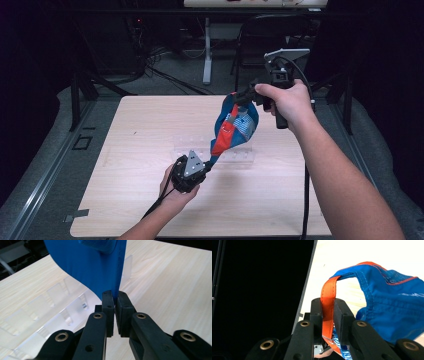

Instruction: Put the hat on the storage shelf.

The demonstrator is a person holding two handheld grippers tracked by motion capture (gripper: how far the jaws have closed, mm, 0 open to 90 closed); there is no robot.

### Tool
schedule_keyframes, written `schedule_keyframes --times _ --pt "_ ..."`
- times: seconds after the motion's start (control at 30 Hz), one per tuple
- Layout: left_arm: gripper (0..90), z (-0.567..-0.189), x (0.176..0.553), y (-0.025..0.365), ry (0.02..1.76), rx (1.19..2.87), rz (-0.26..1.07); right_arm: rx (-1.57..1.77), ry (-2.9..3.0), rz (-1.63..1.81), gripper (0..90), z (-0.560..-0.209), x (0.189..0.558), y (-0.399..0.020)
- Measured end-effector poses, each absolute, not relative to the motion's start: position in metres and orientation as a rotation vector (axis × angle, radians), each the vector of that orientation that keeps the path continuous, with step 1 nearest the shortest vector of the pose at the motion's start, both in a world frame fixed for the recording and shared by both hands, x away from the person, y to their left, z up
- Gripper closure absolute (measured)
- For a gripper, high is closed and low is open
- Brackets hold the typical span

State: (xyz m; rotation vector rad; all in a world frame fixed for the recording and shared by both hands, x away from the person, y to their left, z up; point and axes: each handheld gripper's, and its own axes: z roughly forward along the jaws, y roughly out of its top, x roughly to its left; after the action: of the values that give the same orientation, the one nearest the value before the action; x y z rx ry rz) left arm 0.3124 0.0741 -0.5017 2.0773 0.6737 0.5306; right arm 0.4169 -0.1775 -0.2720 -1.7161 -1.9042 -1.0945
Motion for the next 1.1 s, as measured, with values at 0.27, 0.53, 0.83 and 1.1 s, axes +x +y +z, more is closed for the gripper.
schedule_keyframes --times 0.27,0.53,0.83,1.1 --pt "86.7 -0.505 0.322 0.081 0.718 2.057 0.542 -1.697 -1.906 -1.086 78.5 -0.278 0.422 -0.168" --pt "86.5 -0.511 0.329 0.085 0.761 2.047 0.539 -1.694 -1.909 -1.078 78.5 -0.288 0.426 -0.164" --pt "86.3 -0.518 0.335 0.086 0.786 2.037 0.506 -1.696 -1.913 -1.035 78.4 -0.298 0.43 -0.162" --pt "86.4 -0.522 0.336 0.088 0.796 2.015 0.483 -1.694 -1.905 -1.023 78.5 -0.303 0.431 -0.16"
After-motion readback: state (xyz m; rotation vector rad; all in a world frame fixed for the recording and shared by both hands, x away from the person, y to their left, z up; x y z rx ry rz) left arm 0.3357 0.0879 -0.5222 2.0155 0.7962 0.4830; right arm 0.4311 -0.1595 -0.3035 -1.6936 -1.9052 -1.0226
